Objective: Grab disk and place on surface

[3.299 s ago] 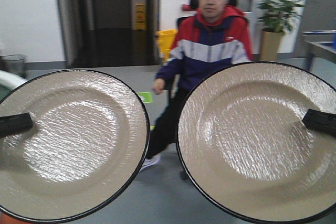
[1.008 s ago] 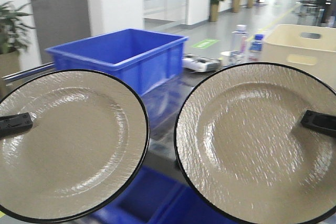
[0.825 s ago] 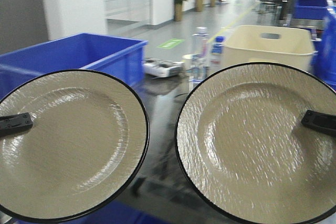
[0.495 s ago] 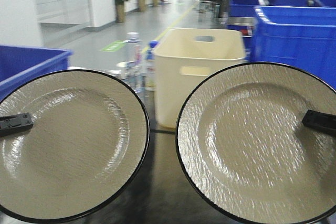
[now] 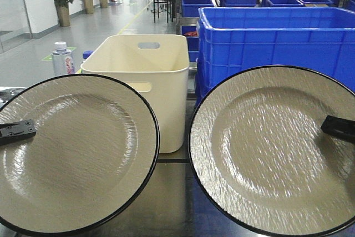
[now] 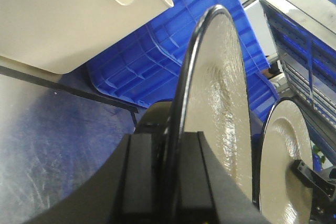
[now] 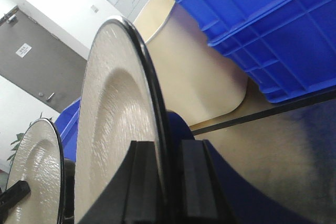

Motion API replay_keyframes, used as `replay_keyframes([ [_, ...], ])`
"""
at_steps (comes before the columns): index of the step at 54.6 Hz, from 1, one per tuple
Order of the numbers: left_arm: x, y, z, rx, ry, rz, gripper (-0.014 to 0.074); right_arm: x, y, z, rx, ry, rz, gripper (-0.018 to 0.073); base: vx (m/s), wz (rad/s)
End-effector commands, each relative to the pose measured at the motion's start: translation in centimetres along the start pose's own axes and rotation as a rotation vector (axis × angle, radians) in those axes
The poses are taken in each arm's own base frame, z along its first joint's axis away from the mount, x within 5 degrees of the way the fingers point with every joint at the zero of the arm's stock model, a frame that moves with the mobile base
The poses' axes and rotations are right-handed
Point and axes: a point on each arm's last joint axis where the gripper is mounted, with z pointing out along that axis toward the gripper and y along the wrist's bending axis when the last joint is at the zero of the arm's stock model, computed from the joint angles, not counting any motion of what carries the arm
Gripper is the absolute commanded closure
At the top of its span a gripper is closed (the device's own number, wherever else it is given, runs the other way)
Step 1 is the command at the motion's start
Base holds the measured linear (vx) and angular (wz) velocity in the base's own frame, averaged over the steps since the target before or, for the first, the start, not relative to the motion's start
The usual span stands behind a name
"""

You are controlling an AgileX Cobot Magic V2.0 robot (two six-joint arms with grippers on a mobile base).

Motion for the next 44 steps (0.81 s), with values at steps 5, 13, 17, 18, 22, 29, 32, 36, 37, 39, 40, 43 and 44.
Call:
replay_keyframes([
  [5,-1.0,-2.7,-0.5,0.148,-0.079,-0.029,0.0595,-1.2,1.9,-0.6,-0.098,-0.081,0.041,0.0568,0.03,-0.12],
  [13,-1.0,-2.7,-0.5,0.148,-0.079,-0.029,0.0595,-1.2,1.9,-0.6,-0.099,-0.08,0.041,0.0568,0.02,-0.08],
  [17,-1.0,-2.7,-0.5,0.148,-0.079,-0.029,0.0595,-1.2,1.9,-0.6,-0.099,-0.08,0.041,0.0568,0.0,-0.02],
  [18,-1.0,-2.7,-0.5,0.148,-0.079,-0.029,0.0595,-1.2,1.9,-0.6,-0.099,-0.08,0.041,0.0568,0.0,-0.01],
  [22,-1.0,-2.7,-0.5,0.148,-0.079,-0.029,0.0595,-1.2,1.9,-0.6,-0.098,-0.087,0.044,0.0568,0.0,0.0],
  [29,-1.0,-2.7,-0.5,0.149,-0.078,-0.03,0.0595,-1.5,1.9,-0.6,-0.097,-0.117,0.062,0.0568,0.0,0.0],
  [32,-1.0,-2.7,-0.5,0.148,-0.079,-0.029,0.0595,-1.6,1.9,-0.6,-0.105,-0.125,0.071,0.0568,0.0,0.0],
  [36,-1.1,-2.6,-0.5,0.136,-0.096,-0.033,0.0595,-1.7,1.9,-0.7,-0.105,-0.135,0.078,0.0568,0.0,0.0],
  [37,-1.2,-2.5,-0.5,0.131,-0.106,-0.036,0.0595,-1.7,1.9,-0.7,-0.103,-0.137,0.078,0.0568,0.0,0.0],
  [39,-1.4,-2.4,-0.5,0.115,-0.123,-0.037,0.0595,-1.8,1.8,-0.6,-0.095,-0.144,0.08,0.0568,0.0,0.0],
  [40,-1.4,-2.3,-0.5,0.105,-0.13,-0.037,0.0595,-1.8,1.8,-0.6,-0.094,-0.144,0.081,0.0568,0.0,0.0],
  [43,-1.7,-1.8,-0.4,0.059,-0.157,-0.029,0.0595,-1.9,1.6,-0.5,-0.087,-0.149,0.084,0.0568,0.0,0.0],
  [44,-1.7,-1.6,-0.4,0.047,-0.158,-0.022,0.0595,-1.9,1.6,-0.5,-0.086,-0.151,0.086,0.0568,0.0,0.0],
])
